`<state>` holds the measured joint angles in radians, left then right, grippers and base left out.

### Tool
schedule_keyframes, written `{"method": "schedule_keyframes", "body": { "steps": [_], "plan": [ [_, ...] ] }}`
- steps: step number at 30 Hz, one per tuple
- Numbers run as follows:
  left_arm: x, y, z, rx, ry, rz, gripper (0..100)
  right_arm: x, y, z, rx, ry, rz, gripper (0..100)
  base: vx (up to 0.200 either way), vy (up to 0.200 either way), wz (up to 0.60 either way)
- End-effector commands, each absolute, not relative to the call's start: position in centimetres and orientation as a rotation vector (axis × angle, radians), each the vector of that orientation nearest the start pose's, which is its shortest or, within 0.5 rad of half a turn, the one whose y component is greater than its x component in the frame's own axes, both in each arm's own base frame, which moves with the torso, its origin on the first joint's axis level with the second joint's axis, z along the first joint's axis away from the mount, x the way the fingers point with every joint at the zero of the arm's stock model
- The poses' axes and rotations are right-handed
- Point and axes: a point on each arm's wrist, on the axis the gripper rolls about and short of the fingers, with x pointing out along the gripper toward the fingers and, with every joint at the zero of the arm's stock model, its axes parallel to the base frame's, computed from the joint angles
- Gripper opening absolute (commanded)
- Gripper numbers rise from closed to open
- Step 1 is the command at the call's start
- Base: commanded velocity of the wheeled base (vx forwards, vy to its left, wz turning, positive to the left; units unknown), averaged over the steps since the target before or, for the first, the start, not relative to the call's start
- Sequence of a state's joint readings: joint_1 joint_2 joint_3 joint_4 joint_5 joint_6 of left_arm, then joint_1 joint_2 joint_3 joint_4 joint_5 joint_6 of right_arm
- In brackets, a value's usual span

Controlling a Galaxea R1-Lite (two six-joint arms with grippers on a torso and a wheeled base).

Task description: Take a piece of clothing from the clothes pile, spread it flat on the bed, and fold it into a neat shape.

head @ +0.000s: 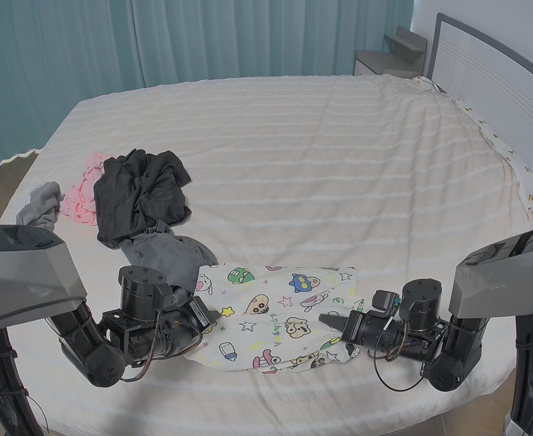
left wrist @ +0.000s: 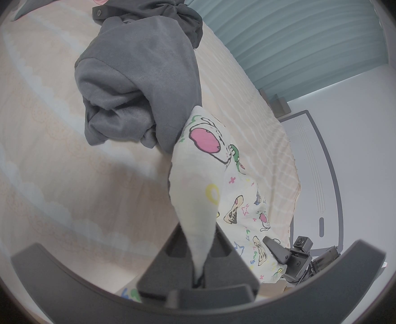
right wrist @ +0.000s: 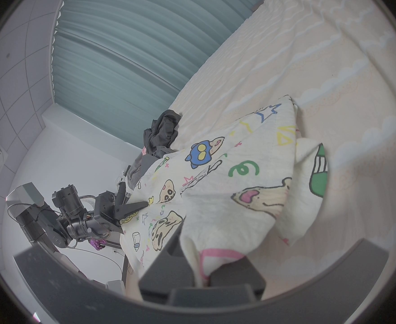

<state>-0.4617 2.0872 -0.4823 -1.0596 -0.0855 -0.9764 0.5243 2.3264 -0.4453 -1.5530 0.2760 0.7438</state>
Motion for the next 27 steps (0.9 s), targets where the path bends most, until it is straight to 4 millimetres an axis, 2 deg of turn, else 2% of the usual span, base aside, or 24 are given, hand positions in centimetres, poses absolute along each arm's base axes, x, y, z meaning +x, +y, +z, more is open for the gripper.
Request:
{"method": "schedule_keyframes", "body": {
  "steps": [1,9,21,27],
  "plan": [
    [27.13,-13.87,3.01,-0.823,0.756,-0.226,0,27.46,16.6,-0.28,0.657,0.6,0.635,0,0.0,0.0,0.0],
    [26.95,-13.83,2.94,-0.821,0.762,-0.224,0,27.28,16.5,-0.33,0.656,0.607,0.632,0,0.0,0.0,0.0],
    [26.97,-13.84,3.06,-0.822,0.757,-0.226,0,27.28,16.5,-0.33,0.656,0.607,0.632,0,-0.2,0.0,0.0],
    [27.03,-13.86,2.95,-0.821,0.757,-0.223,0,27.28,16.5,-0.33,0.656,0.607,0.632,0,0.0,0.0,0.0]
  ]
}}
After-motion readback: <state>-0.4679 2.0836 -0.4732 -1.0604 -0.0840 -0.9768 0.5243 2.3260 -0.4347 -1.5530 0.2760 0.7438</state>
